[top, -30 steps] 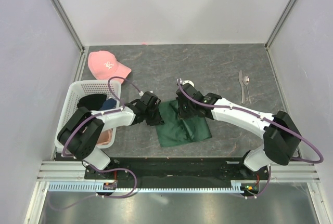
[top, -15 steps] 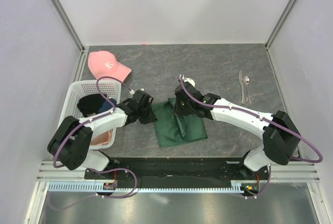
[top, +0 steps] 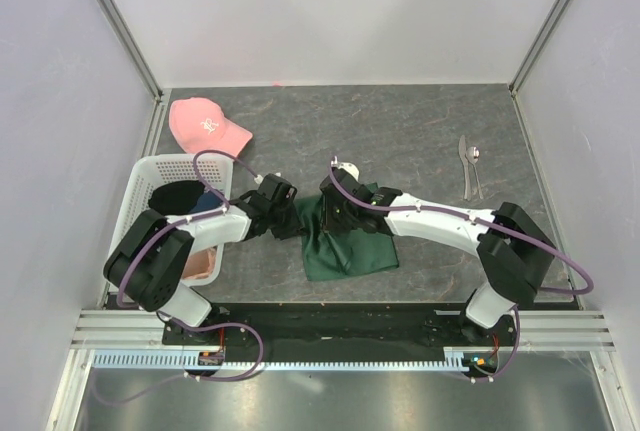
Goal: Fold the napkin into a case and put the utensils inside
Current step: Fold the rectangle-folded napkin at the center of the board.
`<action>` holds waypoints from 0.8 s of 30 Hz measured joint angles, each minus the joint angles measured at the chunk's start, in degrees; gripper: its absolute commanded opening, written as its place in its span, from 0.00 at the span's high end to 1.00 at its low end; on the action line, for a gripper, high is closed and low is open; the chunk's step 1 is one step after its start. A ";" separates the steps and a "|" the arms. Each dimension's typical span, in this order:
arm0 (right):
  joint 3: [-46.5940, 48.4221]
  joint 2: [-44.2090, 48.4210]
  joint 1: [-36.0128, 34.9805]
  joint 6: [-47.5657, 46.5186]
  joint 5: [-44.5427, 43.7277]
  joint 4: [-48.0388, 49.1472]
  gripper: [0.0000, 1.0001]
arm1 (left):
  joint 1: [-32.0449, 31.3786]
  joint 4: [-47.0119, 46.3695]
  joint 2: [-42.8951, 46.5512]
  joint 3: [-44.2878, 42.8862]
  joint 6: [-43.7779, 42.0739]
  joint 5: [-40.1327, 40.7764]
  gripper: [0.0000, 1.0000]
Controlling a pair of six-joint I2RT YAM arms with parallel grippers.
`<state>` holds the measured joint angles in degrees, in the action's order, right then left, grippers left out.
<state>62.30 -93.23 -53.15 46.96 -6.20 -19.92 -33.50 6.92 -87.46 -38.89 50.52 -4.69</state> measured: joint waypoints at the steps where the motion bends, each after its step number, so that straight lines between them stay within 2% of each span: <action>1: 0.00 -0.46 -0.07 0.20 0.04 0.42 1.00 | 0.00 -0.17 0.07 0.11 0.00 -0.02 0.90; 17: 0.00 -8.39 -0.63 2.40 1.60 6.45 1.00 | 0.00 -1.33 2.75 3.04 0.02 0.07 0.90; 24: -0.02 -8.98 -0.63 4.13 2.45 8.07 1.00 | 0.00 -1.55 3.19 3.52 0.02 0.07 0.90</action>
<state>62.28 -102.21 -53.78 51.09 -3.75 -11.86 -33.50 5.37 -84.27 -35.38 50.54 -4.62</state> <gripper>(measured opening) 0.010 0.099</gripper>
